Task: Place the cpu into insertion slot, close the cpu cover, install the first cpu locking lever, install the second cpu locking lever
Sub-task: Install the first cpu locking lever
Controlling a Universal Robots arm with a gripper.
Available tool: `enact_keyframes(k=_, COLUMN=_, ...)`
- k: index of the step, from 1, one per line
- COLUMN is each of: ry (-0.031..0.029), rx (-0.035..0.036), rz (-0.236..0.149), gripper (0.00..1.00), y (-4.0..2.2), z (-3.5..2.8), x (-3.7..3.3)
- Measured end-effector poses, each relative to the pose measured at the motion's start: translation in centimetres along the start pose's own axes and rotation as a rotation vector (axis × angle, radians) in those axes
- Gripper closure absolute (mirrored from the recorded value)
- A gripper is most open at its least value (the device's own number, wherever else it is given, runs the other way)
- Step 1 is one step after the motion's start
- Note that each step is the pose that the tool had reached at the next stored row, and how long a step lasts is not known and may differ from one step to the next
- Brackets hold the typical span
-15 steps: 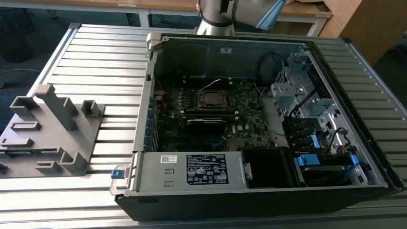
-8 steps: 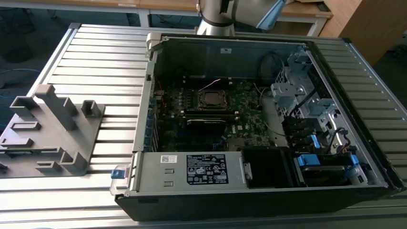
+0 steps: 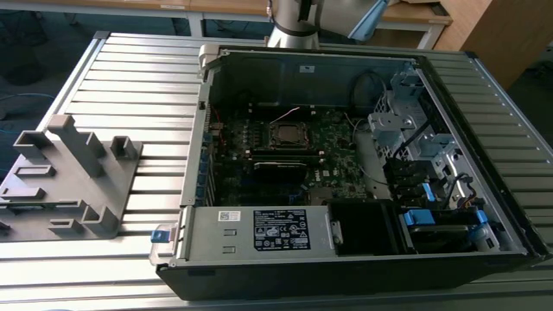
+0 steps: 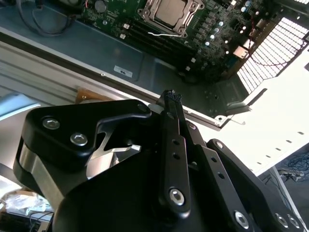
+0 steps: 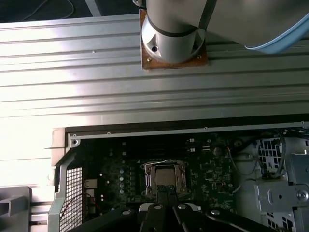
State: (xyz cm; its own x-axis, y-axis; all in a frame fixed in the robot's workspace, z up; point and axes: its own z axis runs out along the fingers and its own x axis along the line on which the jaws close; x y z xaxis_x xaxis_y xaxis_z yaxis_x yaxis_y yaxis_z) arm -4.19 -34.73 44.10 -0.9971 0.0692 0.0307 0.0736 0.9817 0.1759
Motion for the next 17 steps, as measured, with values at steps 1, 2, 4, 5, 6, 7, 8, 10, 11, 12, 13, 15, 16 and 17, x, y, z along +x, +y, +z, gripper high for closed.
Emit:
enact_keyframes(k=1, ry=0.0, rx=0.0001, rz=0.0, gripper=0.89, y=-0.04, z=0.17, x=-0.01)
enact_keyframes(k=2, ry=0.0001, rx=0.0002, rz=0.0, gripper=0.89, y=-0.07, z=0.33, x=-0.01)
enact_keyframes(k=4, ry=0.0001, rx=0.0001, rz=0.0, gripper=0.89, y=-0.1, z=0.49, x=-0.02)
enact_keyframes(k=5, ry=0.0001, rx=0.0002, rz=0.0, gripper=0.89, y=-0.1, z=0.49, x=-0.02)
enact_keyframes(k=6, ry=0.0001, rx=0.0002, rz=0.0, gripper=0.89, y=-0.1, z=0.51, x=-0.02)
enact_keyframes(k=7, ry=0.0001, rx=0.0002, rz=0.0, gripper=0.89, y=-0.1, z=0.51, x=-0.01)
enact_keyframes(k=8, ry=0.0001, rx=0.0002, rz=0.0, gripper=0.89, y=-0.1, z=0.51, x=-0.01)
enact_keyframes(k=10, ry=0.0001, rx=0.0001, rz=0.0, gripper=0.89, y=-0.11, z=0.52, x=-0.01)
enact_keyframes(k=11, ry=0.0001, rx=0.0002, rz=0.0, gripper=0.89, y=-0.11, z=0.51, x=-0.01)
enact_keyframes(k=12, ry=0.0001, rx=0.0002, rz=0.0, gripper=0.89, y=-0.11, z=0.51, x=-0.01)
enact_keyframes(k=13, ry=0.0001, rx=0.0002, rz=0.0, gripper=0.89, y=-0.1, z=0.52, x=-0.01)
enact_keyframes(k=15, ry=0.0001, rx=0.0002, rz=0.0, gripper=0.89, y=-0.11, z=0.52, x=-0.01)
enact_keyframes(k=16, ry=0.0, rx=0.0, rz=0.0, gripper=0.89, y=-0.11, z=0.55, x=-0.01)
enact_keyframes(k=17, ry=0.0, rx=-0.0001, rz=0.0, gripper=0.89, y=-0.12, z=0.61, x=-0.02)
